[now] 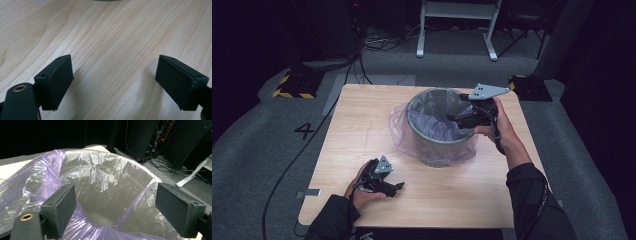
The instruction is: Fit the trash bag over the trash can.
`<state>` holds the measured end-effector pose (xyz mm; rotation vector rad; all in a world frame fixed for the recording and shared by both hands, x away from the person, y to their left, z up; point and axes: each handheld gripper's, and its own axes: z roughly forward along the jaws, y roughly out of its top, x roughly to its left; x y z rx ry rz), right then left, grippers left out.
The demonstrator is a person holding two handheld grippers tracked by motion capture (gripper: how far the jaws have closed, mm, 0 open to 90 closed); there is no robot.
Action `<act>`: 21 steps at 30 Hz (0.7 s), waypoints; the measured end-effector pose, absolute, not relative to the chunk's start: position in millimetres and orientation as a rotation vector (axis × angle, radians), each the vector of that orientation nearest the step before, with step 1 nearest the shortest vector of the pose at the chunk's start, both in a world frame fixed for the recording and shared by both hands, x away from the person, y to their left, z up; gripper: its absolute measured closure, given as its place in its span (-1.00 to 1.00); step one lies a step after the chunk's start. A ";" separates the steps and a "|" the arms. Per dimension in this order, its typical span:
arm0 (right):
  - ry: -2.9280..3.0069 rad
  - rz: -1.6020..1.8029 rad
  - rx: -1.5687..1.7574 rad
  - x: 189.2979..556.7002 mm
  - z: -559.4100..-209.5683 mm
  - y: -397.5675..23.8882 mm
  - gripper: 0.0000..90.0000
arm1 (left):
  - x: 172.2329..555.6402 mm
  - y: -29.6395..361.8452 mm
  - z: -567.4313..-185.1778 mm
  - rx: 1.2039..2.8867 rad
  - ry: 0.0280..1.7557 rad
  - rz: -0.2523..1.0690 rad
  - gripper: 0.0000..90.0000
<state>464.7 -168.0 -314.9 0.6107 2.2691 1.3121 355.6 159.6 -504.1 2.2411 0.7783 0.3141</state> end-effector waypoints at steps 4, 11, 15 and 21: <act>2.278 1.293 0.630 467.1 -320.4 -165.1 -0.63 | 355.7 159.6 -504.2 2.241 0.777 0.313 -0.69; 2.324 1.250 0.621 468.0 -326.8 -159.8 -0.62 | 355.7 159.6 -504.1 2.242 0.778 0.313 -0.69; 2.358 1.196 0.626 468.9 -329.1 -156.6 -0.61 | 355.6 159.6 -504.1 2.242 0.778 0.313 -0.69; 2.393 1.156 0.638 470.8 -331.4 -157.3 -0.60 | 355.9 159.7 -504.1 2.242 0.776 0.312 -0.69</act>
